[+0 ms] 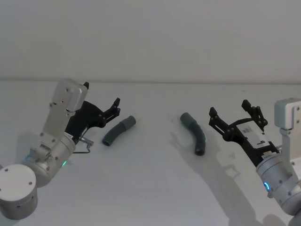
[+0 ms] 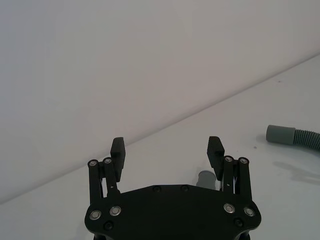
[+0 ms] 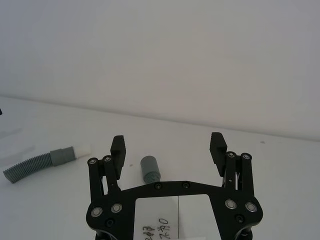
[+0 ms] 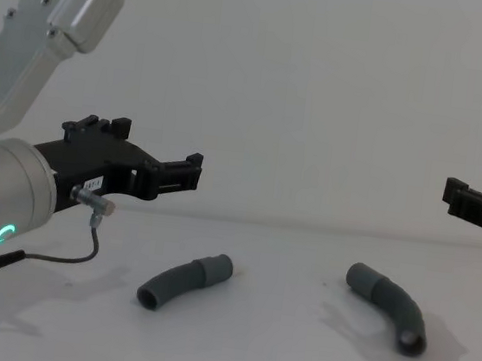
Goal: Use both hands to pick up one end of the pipe from the table, align the ends, and insert them.
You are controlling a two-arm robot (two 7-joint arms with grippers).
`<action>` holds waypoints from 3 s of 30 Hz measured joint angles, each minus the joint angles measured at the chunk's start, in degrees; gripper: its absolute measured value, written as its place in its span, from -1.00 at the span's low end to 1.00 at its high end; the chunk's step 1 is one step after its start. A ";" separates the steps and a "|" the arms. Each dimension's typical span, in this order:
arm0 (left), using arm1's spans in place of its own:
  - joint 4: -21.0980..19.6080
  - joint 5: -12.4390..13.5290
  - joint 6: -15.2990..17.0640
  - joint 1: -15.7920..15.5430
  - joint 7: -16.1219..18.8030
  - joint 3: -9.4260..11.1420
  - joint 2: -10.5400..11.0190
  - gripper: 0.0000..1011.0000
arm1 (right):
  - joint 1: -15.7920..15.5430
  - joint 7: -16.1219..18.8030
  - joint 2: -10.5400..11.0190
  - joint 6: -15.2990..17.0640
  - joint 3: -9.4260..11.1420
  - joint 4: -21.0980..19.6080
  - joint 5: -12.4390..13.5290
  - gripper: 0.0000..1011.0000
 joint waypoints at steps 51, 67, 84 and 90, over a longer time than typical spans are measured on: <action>2.10 -2.31 9.96 -4.50 -10.87 1.91 3.41 0.98 | 0.00 0.00 -0.01 0.00 0.00 0.00 0.00 0.98; 6.50 -1.65 19.15 -11.79 -21.01 5.78 5.39 0.98 | 0.00 0.00 -0.01 0.00 0.00 0.00 0.00 0.98; 10.38 -2.66 25.44 -15.43 -24.64 5.81 3.01 0.98 | 0.00 0.00 -0.01 0.00 0.00 0.00 0.00 0.98; 11.92 -3.37 27.89 -16.23 -24.70 5.22 1.70 0.98 | 0.00 0.00 -0.01 0.00 0.00 0.00 0.00 0.98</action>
